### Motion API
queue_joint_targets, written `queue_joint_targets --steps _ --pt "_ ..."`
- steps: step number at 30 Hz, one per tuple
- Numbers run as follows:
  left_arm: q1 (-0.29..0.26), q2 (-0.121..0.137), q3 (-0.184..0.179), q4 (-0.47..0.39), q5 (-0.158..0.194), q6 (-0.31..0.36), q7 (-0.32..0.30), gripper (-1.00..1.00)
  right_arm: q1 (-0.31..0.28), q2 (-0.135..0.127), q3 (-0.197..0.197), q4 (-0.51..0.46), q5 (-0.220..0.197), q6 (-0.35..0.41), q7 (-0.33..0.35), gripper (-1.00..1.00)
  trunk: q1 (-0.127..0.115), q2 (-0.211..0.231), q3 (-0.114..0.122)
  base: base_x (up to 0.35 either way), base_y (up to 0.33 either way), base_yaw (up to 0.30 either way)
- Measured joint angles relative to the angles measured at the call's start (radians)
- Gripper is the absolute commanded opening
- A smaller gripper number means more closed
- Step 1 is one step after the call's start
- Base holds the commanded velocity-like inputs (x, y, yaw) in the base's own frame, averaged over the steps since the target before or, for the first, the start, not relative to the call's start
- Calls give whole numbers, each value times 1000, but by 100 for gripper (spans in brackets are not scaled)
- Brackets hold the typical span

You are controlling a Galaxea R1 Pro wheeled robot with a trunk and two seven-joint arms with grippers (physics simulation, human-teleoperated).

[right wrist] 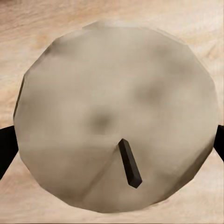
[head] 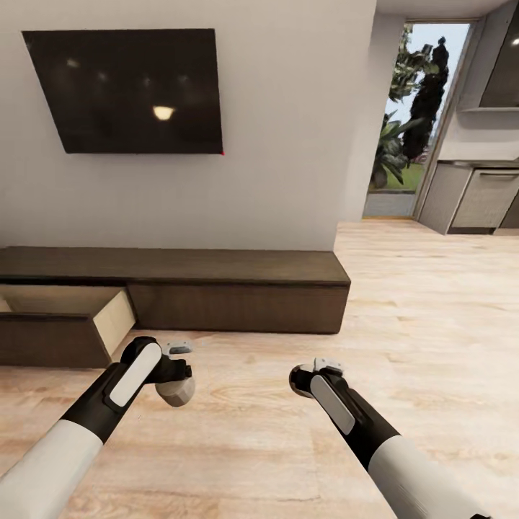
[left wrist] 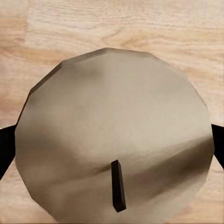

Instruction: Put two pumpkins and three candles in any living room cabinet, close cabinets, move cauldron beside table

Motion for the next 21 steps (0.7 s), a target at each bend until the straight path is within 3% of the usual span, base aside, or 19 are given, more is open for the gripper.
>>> queue_joint_targets --steps 4,12,21 --pt "0 0 0 0 -2 0 -1 -100 0 0 0 0 0 0 0 -100 0 0 0 116 289 207" --pt "0 0 1 -1 -2 0 -3 -100 0 0 0 0 0 -1 0 -100 0 0 0 18 302 31" --pt "0 0 0 -10 -4 0 -3 -100 0 0 1 -9 2 -4 0 -100 0 0 0 1 70 81"
